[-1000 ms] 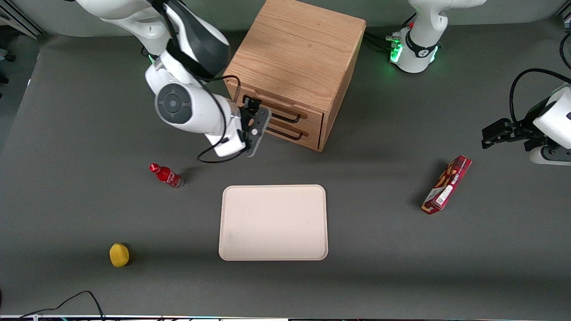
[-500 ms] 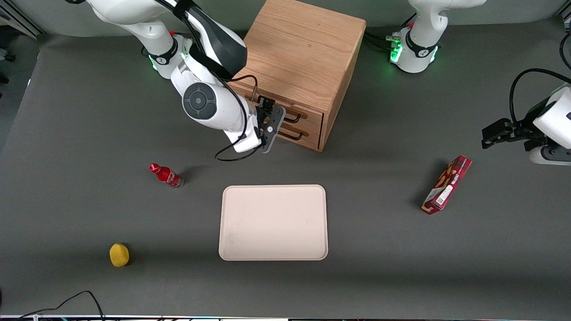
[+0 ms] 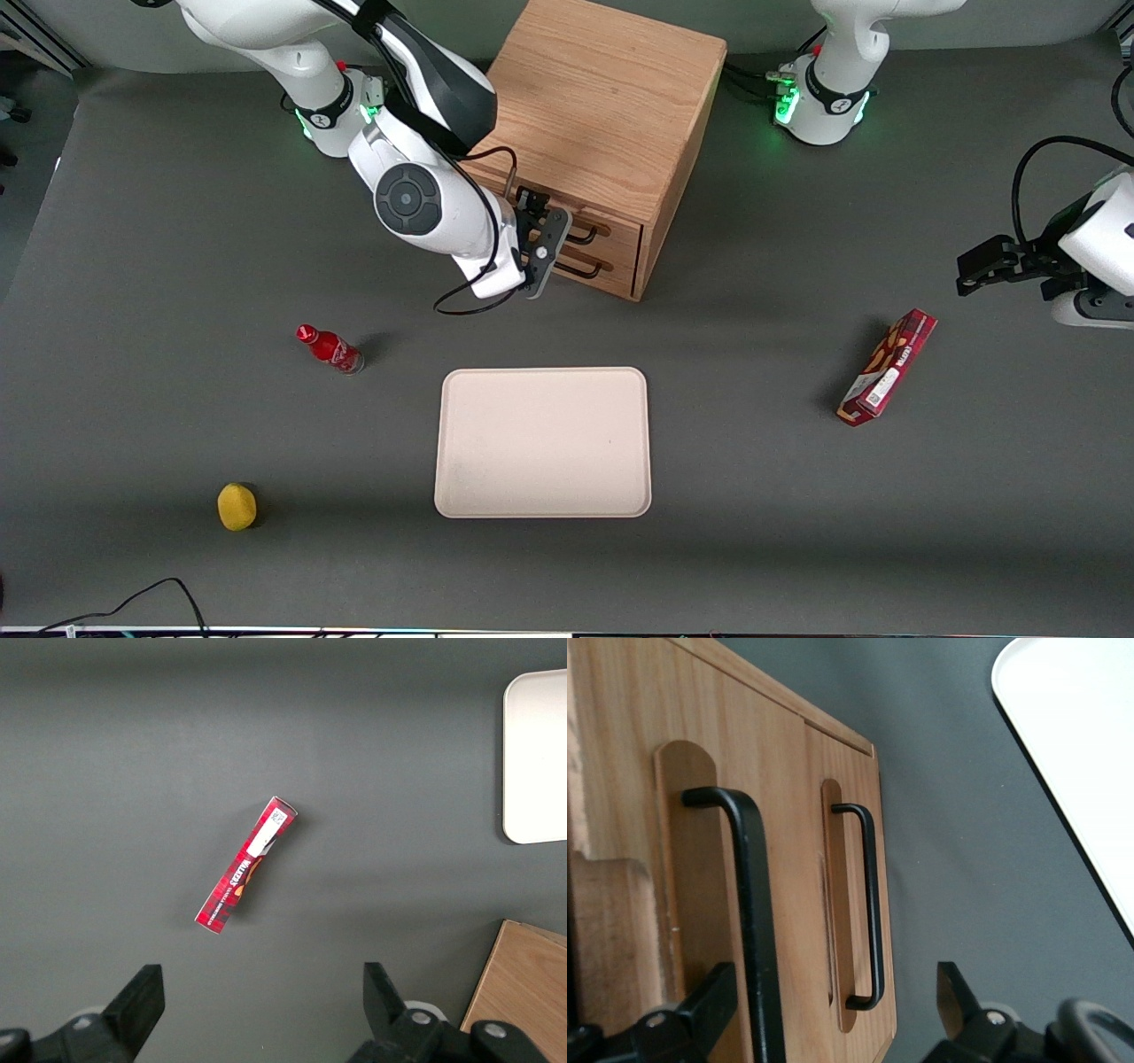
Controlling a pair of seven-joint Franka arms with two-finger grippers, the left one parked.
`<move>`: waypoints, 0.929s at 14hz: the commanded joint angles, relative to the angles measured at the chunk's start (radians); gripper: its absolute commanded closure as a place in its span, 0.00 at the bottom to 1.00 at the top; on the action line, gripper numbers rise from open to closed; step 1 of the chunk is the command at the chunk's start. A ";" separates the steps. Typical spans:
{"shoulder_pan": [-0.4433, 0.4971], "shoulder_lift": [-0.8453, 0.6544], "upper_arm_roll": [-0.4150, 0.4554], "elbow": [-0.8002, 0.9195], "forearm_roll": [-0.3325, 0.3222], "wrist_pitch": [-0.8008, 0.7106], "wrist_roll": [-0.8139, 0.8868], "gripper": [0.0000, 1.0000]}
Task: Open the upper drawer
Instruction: 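Pull the upper drawer outward by its handle with the right gripper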
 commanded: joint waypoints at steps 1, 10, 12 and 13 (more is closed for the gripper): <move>-0.011 0.049 -0.002 0.050 -0.052 0.012 0.028 0.00; -0.016 0.218 -0.101 0.331 -0.132 -0.089 0.019 0.00; -0.017 0.260 -0.108 0.402 -0.150 -0.129 0.012 0.00; -0.019 0.278 -0.111 0.435 -0.172 -0.155 0.011 0.00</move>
